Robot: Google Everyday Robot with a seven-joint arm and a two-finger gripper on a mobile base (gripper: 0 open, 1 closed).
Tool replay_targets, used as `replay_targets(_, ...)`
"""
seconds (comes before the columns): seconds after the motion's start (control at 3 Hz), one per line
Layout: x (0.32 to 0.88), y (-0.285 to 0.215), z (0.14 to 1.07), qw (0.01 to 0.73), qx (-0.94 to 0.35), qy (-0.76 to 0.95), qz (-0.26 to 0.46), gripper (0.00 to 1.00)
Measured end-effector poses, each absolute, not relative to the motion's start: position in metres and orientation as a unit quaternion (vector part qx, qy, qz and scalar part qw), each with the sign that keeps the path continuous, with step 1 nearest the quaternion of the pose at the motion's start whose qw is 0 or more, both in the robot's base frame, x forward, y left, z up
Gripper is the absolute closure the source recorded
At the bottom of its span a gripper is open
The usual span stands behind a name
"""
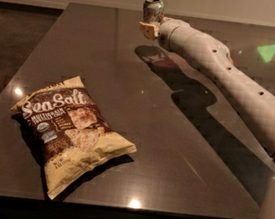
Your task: Knock 7up can over
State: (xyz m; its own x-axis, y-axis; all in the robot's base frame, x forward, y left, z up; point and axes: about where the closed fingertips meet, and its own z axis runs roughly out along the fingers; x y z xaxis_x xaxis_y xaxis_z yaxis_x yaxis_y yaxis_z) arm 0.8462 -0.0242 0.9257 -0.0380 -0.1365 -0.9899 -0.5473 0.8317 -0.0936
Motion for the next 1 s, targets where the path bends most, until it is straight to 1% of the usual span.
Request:
replay_targets(0.33,0.821,-0.029,0.934,0.632,-0.276,0.709,0.148,1.00)
replay_targets(0.67,0.802,-0.038,0.942,0.631,-0.304,0.704,0.114,1.00)
replay_targets(1.0,0.785,-0.048,0.947,0.645,-0.325,0.687,0.080,1.00)
